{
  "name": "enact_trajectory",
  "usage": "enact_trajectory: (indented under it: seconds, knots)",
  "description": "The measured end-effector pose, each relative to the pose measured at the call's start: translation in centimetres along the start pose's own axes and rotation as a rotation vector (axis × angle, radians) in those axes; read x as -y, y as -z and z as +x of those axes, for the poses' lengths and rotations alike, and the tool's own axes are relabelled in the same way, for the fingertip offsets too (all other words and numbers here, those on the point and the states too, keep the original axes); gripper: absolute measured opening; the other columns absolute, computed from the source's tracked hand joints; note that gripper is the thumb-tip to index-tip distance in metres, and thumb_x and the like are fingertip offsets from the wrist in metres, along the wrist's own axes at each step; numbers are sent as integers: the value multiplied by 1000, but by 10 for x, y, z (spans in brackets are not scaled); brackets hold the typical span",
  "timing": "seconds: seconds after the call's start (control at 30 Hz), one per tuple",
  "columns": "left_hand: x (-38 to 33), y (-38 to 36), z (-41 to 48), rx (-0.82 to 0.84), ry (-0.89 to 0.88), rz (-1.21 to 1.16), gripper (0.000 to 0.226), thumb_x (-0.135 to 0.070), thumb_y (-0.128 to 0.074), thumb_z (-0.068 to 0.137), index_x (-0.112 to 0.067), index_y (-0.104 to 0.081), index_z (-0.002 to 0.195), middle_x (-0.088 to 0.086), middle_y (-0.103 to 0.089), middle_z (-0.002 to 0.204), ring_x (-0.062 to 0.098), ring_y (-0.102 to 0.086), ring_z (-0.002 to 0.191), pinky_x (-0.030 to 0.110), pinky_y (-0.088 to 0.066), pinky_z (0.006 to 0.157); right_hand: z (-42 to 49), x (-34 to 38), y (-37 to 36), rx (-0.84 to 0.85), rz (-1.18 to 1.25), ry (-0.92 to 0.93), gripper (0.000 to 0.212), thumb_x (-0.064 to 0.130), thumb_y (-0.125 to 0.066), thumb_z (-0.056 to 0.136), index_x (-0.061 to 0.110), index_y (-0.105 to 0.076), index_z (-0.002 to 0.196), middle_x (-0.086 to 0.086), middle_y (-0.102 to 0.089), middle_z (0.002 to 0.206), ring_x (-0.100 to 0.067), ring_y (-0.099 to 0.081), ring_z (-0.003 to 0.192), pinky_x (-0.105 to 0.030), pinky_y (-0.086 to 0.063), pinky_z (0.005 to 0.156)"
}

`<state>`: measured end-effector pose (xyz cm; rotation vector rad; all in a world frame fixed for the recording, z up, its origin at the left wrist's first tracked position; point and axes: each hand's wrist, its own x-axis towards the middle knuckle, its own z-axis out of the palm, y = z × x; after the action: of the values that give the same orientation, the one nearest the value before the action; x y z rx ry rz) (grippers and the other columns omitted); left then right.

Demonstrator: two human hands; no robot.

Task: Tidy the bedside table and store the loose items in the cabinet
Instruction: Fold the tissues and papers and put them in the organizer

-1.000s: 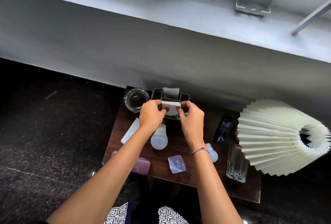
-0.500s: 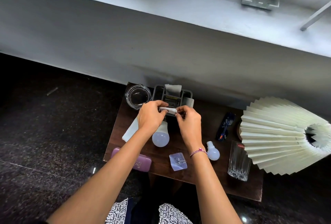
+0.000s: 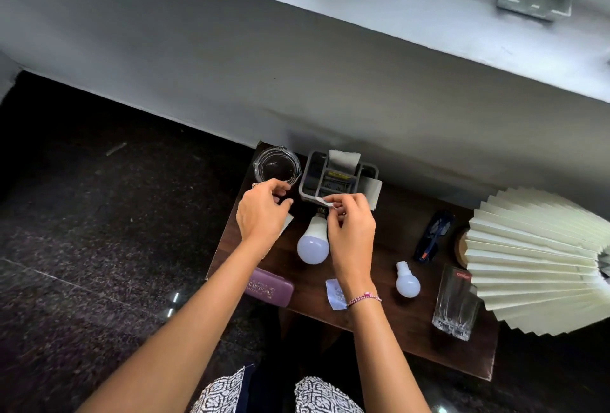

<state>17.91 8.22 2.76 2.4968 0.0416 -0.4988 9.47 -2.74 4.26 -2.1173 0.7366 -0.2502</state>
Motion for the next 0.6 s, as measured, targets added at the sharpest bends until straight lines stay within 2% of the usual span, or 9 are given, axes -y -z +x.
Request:
enact_trajectory:
  seconds: [0.13,0.23,0.33,0.43,0.5,0.6]
  knots:
    - [21,-2,1,4,40,10,19,-21,-71,79,-28,-67,97,-9,-70,93,9,-65,85,33,-54,81,-16,15,-25,86,50,57,21,-3,-53,86,9,-67,95,-1,-57,94,-16,-59,87,-30,-51,81]
    - [36,-6,3,25,71,34,18,-19,-69,80,-28,-66,96,-10,-70,94,9,-64,86,32,-55,80,-26,20,-49,253,45,11,22,0,-51,89,10,-66,101,-4,-55,97,-18,-57,88,-22,-45,79]
    - [50,-10,6,39,104,75,18,-15,-68,80,-27,-66,94,-7,-70,93,11,-65,86,31,-55,76,-29,18,-69,456,-60,-21,31,2,-44,92,9,-60,118,-8,-50,111,-21,-55,96,-26,-45,87]
    - [62,-13,9,68,140,109,16,-18,-68,81,-27,-66,94,-6,-69,93,14,-65,88,32,-55,75,-25,10,-82,563,-192,-64,35,6,-41,95,3,-51,129,-11,-40,132,-25,-53,109,-26,-42,97]
    - [68,-16,11,92,158,139,16,-19,-68,81,-26,-66,96,-4,-69,95,16,-64,91,32,-54,75,-21,4,-89,623,-270,-92,35,6,-41,95,-1,-48,129,-13,-26,147,-28,-49,119,-30,-39,103]
    - [74,-21,13,121,167,163,18,-17,-67,82,-25,-66,99,-1,-68,102,18,-64,93,31,-51,73,-17,0,-97,686,-352,-92,36,4,-45,93,-3,-47,128,-14,-11,155,-31,-43,126,-34,-39,105]
